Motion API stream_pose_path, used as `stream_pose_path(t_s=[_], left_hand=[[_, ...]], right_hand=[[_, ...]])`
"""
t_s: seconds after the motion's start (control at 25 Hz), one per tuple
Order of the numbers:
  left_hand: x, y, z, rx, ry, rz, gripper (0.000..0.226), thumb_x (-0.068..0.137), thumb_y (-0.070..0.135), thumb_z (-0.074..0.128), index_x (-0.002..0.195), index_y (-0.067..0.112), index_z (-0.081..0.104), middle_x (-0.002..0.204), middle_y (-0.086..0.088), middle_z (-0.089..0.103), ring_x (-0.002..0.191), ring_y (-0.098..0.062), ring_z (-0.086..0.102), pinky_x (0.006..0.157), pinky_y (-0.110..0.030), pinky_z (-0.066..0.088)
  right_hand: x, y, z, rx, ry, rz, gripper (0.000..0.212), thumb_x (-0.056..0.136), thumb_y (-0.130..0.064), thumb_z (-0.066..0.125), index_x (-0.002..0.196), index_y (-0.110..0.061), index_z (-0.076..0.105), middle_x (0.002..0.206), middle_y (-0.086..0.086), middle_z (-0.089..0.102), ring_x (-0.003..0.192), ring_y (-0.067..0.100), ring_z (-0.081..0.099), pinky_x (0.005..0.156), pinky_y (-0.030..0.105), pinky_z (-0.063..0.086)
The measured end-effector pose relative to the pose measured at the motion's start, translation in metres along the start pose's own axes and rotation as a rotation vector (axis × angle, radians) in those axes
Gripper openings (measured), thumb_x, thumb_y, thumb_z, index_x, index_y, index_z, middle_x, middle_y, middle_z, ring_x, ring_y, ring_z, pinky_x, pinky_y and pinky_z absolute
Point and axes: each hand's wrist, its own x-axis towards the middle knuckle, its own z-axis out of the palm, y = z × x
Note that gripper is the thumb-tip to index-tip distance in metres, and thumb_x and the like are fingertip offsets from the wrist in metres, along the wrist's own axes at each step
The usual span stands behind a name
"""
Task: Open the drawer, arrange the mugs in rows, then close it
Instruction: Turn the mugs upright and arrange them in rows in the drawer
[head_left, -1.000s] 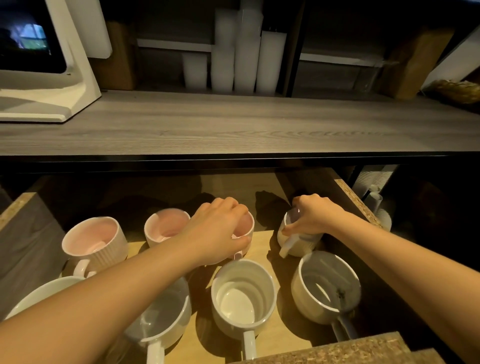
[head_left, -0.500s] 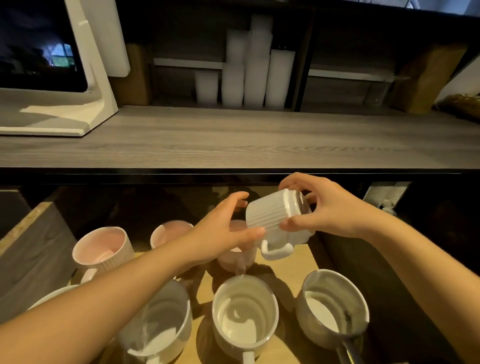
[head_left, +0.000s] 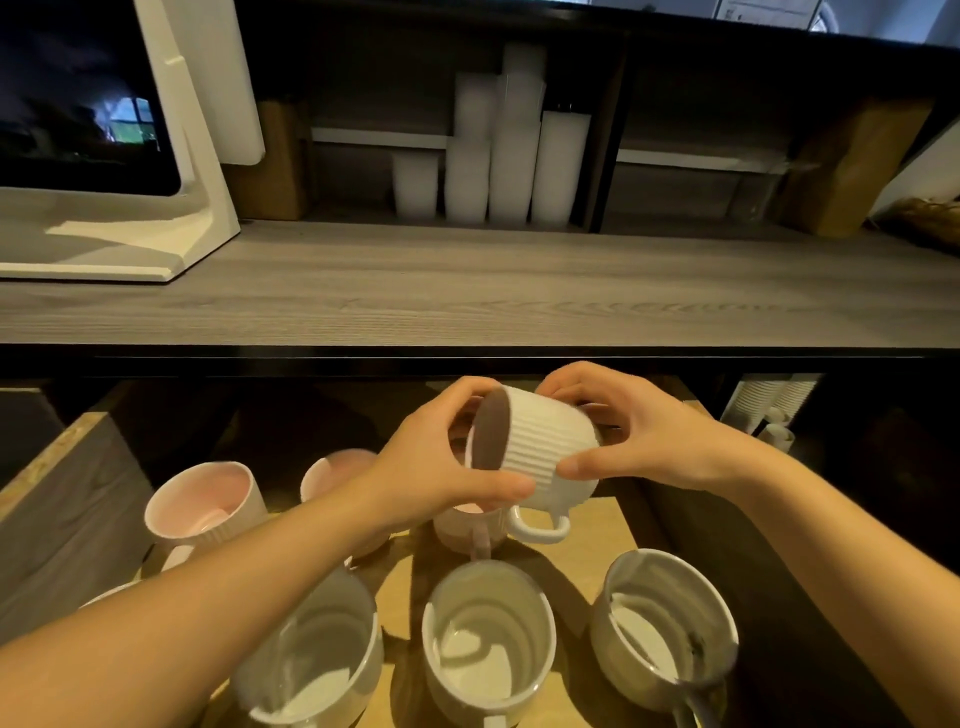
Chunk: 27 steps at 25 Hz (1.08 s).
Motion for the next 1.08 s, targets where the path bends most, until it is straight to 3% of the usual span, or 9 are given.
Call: stream_pose_path(t_s=[0.12,0.2,0.32,0.48,0.68,0.84,0.96,1.08], left_hand=[[-0.003,0.004,0.009,0.183,0.052,0.014,0.072,0.057,0.043,0.082,0.118,0.038,0.045,0.113,0.017,0.051,0.102,-0.005,0.052,0.079,-0.023,0.051],[-0.004,0.007,0.015,0.298,0.102,0.018,0.074,0.060,0.044,0.082,0.121,0.039,0.041,0.113,0.015,0.046,0.101,-0.006,0.048,0.077,-0.021,0.046],[-0.003,0.007,0.017,0.356,0.206,-0.021,0.080,0.060,0.044,0.080,0.126,0.037,0.035,0.114,0.012,0.040,0.104,-0.007,0.042,0.080,-0.024,0.042],[-0.002,0.008,0.018,0.395,0.253,-0.028,0.087,0.060,0.044,0.079,0.132,0.034,0.031,0.118,0.012,0.036,0.110,-0.009,0.037,0.085,-0.028,0.040],[-0.003,0.008,0.026,0.495,0.200,0.044,0.090,0.064,0.048,0.077,0.137,0.034,0.028,0.129,0.011,0.036,0.108,-0.002,0.026,0.085,-0.022,0.030],[-0.001,0.010,0.026,0.334,0.104,0.064,0.089,0.071,0.047,0.073,0.141,0.035,0.021,0.132,0.016,0.033,0.117,0.000,0.029,0.091,-0.021,0.031],[-0.003,0.006,0.025,0.305,0.025,0.017,0.081,0.078,0.045,0.066,0.143,0.035,0.018,0.148,0.012,0.026,0.133,-0.007,0.028,0.107,-0.032,0.033],[-0.005,-0.003,0.027,0.532,-0.001,-0.051,0.073,0.085,0.046,0.058,0.144,0.033,0.017,0.153,0.010,0.021,0.139,-0.013,0.022,0.114,-0.039,0.026]], right_hand=[[0.001,-0.002,0.002,-0.033,-0.020,0.031,0.038,0.078,-0.032,0.068,0.114,-0.032,0.056,0.116,-0.014,0.060,0.108,-0.002,0.056,0.090,0.017,0.048],[0.000,-0.004,0.003,-0.075,0.013,0.058,0.030,0.086,-0.029,0.062,0.115,-0.028,0.060,0.116,-0.011,0.064,0.107,0.002,0.059,0.089,0.020,0.049],[0.000,-0.010,0.007,-0.182,0.133,0.135,0.033,0.087,-0.035,0.057,0.116,-0.022,0.064,0.113,-0.008,0.067,0.098,0.004,0.063,0.078,0.017,0.053],[0.003,-0.018,0.022,-0.112,0.228,0.203,0.034,0.088,-0.035,0.056,0.118,-0.020,0.063,0.098,-0.010,0.067,0.083,0.002,0.064,0.063,0.014,0.056],[0.009,-0.011,0.036,-0.261,0.407,0.264,0.024,0.089,-0.031,0.057,0.101,-0.016,0.071,0.082,0.001,0.070,0.069,0.014,0.067,0.061,0.026,0.060],[0.009,-0.007,0.023,-0.347,0.439,0.313,0.020,0.091,-0.023,0.054,0.091,-0.012,0.071,0.073,0.002,0.066,0.061,0.013,0.064,0.053,0.021,0.053],[0.003,0.004,0.003,-0.406,0.436,0.381,0.020,0.092,-0.019,0.053,0.089,-0.008,0.070,0.073,0.009,0.067,0.059,0.018,0.063,0.050,0.023,0.048],[0.001,0.020,-0.006,-0.459,0.400,0.458,0.019,0.092,-0.018,0.054,0.099,-0.007,0.068,0.085,0.013,0.069,0.057,0.015,0.063,0.049,0.020,0.049]])
